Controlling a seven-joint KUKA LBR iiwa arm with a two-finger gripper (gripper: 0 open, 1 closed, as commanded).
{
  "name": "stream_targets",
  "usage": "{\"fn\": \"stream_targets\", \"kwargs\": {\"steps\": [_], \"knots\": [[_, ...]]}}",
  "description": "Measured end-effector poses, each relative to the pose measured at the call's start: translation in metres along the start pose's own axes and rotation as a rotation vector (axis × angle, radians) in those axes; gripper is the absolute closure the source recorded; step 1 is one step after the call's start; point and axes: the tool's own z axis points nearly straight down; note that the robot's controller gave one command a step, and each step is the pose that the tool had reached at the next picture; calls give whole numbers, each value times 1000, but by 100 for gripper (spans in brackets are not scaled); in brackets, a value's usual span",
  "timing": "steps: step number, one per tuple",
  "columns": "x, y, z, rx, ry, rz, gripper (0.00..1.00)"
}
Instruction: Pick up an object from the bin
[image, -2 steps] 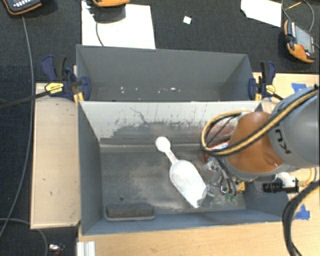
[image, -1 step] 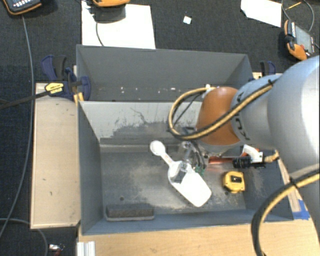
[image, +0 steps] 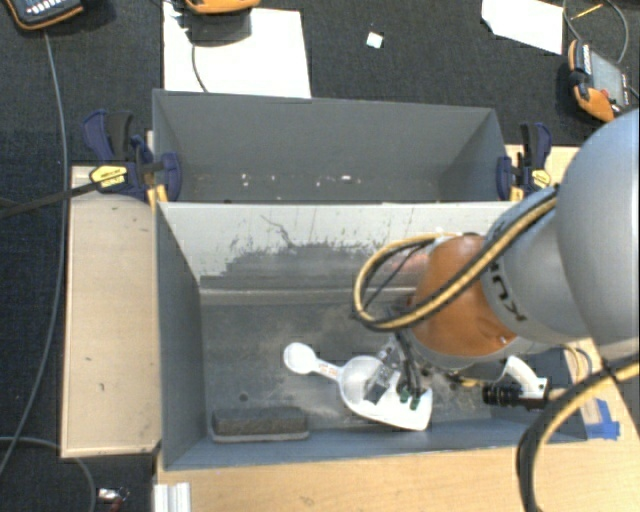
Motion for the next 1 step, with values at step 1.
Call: {"fn": "stream_targets", "kwargs": {"steps": [1], "knots": [[0, 0, 0, 0, 0, 0, 100]]}}
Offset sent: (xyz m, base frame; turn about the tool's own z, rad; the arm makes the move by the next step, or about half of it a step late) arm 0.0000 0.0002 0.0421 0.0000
